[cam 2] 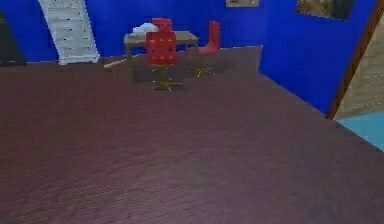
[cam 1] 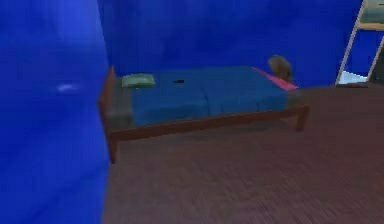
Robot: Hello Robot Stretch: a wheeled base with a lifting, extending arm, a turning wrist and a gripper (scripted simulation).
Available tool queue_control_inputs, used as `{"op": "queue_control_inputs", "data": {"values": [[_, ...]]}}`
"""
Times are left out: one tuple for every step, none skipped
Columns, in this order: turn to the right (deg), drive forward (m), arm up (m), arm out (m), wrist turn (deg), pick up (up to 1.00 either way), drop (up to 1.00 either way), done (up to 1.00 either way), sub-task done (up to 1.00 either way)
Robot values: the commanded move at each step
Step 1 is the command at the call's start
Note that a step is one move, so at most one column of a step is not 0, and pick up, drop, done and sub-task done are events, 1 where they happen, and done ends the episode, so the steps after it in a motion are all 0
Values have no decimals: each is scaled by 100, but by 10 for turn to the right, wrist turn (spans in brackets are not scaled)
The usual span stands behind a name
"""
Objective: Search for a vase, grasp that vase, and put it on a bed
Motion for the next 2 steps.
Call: {"op": "queue_control_inputs", "data": {"values": [[420, 0, 0, 0, 0, 0, 0, 0, 0], [0, 100, 0, 0, 0, 0, 0, 0, 0]]}}
